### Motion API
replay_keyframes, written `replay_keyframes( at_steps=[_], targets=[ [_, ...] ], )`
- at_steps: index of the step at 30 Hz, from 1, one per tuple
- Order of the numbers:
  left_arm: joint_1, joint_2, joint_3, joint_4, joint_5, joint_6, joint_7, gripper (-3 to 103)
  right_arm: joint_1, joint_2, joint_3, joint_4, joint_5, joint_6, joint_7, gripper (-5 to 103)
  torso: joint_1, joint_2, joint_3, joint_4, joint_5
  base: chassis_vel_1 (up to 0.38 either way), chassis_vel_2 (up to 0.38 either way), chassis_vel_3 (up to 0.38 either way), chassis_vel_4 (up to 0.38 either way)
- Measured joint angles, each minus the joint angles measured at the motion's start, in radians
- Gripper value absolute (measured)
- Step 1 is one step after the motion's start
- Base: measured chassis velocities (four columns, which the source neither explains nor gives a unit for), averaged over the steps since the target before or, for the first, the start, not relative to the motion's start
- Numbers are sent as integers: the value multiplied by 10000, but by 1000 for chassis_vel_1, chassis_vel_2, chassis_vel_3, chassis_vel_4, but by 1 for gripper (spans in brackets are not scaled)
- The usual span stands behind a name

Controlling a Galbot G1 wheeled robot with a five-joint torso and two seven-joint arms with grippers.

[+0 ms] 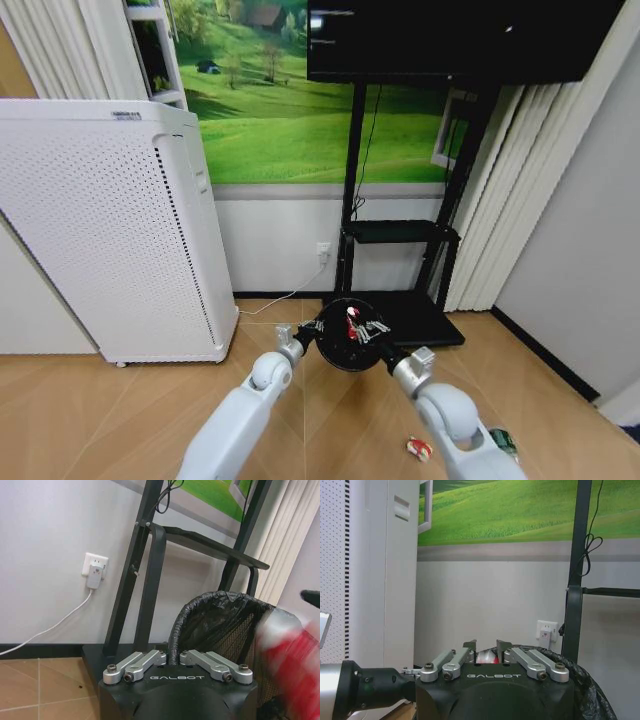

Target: Pick up the trash bin and place the garbage on the floor into it.

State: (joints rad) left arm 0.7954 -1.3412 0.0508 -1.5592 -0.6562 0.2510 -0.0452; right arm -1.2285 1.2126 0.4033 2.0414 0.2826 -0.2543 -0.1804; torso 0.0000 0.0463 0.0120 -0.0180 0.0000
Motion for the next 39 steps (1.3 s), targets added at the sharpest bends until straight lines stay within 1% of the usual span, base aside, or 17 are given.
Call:
replay_keyframes(
  at_steps=[1, 2, 3, 4, 5, 9, 10, 11, 12, 13, 16, 17, 18, 22, 27, 33, 39],
  targets=[
    [32, -6, -30, -28, 16, -1, 0, 6, 37, 3, -25, 1, -6, -31, 45, 28, 0, 0, 0, 0, 0, 0, 0, 0, 0],
    [32, -6, -30, -28, 16, -1, 0, 6, 37, 3, -25, 1, -6, -31, 45, 28, 0, 0, 0, 0, 0, 0, 0, 0, 0],
    [51, -7, -49, -46, 23, -3, 2, 6, 53, 3, -34, 8, -6, -47, 70, 34, 0, 1, 0, 0, 0, 0, 0, 0, 0],
    [176, -14, -207, -123, 92, -10, 19, 6, 109, -22, -11, 146, 58, -169, 209, 51, 0, 1, 0, 0, 0, 0, 0, 0, 0],
    [176, -14, -207, -123, 92, -10, 19, 6, 109, -22, -11, 146, 58, -169, 209, 51, 0, 1, 0, 0, 0, 0, 0, 0, 0],
    [566, 243, -513, -431, 240, -36, 29, 6, 178, 125, 792, 394, 768, -300, 1187, 72, 0, 1, 0, -2, -1, 0, 0, 0, 0],
    [566, 243, -513, -431, 240, -36, 29, 6, 178, 125, 792, 394, 768, -300, 1187, 72, 0, 1, 0, -2, -1, 0, 0, 0, 0],
    [709, 364, -649, -545, 267, -36, 29, 6, 198, 129, 1047, 416, 915, -379, 1485, 78, 0, 1, 0, -2, -1, 0, 0, 0, 0],
    [870, 494, -829, -675, 317, -36, 29, 6, 200, 124, 1400, 403, 1072, -468, 1882, 78, 0, 0, 0, 0, -1, 0, 0, 0, 0],
    [870, 494, -829, -675, 317, -36, 29, 6, 200, 124, 1400, 403, 1072, -468, 1882, 78, 0, 0, 0, 0, -1, 0, 0, 0, 0],
    [1341, 907, -1408, -1182, 292, 5, 23, 6, -48, 64, 2403, -21, 1313, -534, 2349, 93, 0, 0, 0, 0, -2, 0, 0, 0, 0],
    [1341, 907, -1408, -1182, 292, 5, 23, 6, -48, 64, 2403, -21, 1313, -534, 2349, 93, 0, 0, 0, 0, -2, 0, 0, 0, 0],
    [1450, 1090, -1601, -1343, 254, 25, 24, 6, -214, 10, 2675, -192, 1375, -478, 2345, 97, 0, 0, 0, -1, -1, 0, 0, 0, 0],
    [1756, 1640, -2320, -1852, 78, 83, 27, 6, -964, -139, 3092, -638, 1554, -241, 2119, 100, 0, 0, -1, -2, 0, 0, 0, 0, 0],
    [2094, 2033, -3022, -2518, -209, 169, 4, 6, -1584, -81, 2742, -1092, 1617, 326, 1902, 100, 0, 1, -1, 0, -1, 0, 0, 0, 0],
    [2402, 2141, -3374, -2813, -233, 181, 8, 6, -1612, 141, 2534, -1393, 1376, 536, 1800, 100, 0, 0, 1, 1, -3, 5, -38, -1, 28],
    [2543, 2115, -3500, -2916, -232, 181, 17, 6, -1605, 161, 2468, -1497, 1261, 697, 1716, 100, 0, 0, 0, 1, -4, 19, -208, 1, 231]
  ],
)
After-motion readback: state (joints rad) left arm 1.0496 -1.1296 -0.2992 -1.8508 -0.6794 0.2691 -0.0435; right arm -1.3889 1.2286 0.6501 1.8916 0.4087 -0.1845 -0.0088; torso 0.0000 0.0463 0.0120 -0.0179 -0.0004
